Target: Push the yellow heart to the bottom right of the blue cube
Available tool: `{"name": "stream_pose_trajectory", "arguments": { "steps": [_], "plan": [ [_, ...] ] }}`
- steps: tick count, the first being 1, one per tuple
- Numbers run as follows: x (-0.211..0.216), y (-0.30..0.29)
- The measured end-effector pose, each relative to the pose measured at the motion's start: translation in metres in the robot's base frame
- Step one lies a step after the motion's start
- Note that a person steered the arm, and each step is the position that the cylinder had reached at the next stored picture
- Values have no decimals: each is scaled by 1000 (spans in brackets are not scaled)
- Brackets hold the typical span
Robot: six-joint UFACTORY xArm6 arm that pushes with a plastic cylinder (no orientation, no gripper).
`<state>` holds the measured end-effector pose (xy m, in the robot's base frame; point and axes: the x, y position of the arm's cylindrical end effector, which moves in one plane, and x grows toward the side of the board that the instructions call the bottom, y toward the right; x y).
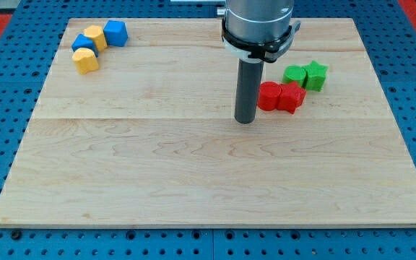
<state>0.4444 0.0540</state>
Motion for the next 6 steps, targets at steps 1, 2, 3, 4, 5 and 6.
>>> {"name": "stream_pose_trajectory", "arguments": {
  "steps": [1, 2, 3, 4, 5, 6],
  "plan": [
    [1, 0],
    [3, 0],
    [4, 0],
    [12, -6],
    [12, -74],
    [12, -158]
  ]
}}
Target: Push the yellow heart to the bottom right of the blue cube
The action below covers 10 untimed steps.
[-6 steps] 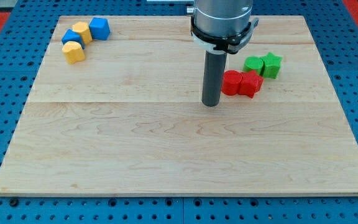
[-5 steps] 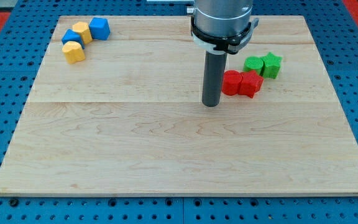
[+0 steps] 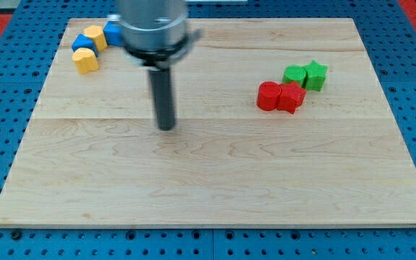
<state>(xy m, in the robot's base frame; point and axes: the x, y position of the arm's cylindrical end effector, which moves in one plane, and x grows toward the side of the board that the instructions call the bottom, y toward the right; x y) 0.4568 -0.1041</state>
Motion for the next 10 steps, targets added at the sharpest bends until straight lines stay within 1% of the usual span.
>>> {"name": "stream_pose_trajectory", "arguments": {
  "steps": [1, 2, 3, 4, 5, 6, 8, 9, 10],
  "plan": [
    [2, -70],
    [-21, -132],
    [-81, -144],
    [-148, -175],
    [-153, -151],
    [-131, -126],
    [-114, 15],
    [-148, -12],
    [-154, 16]
  ]
}}
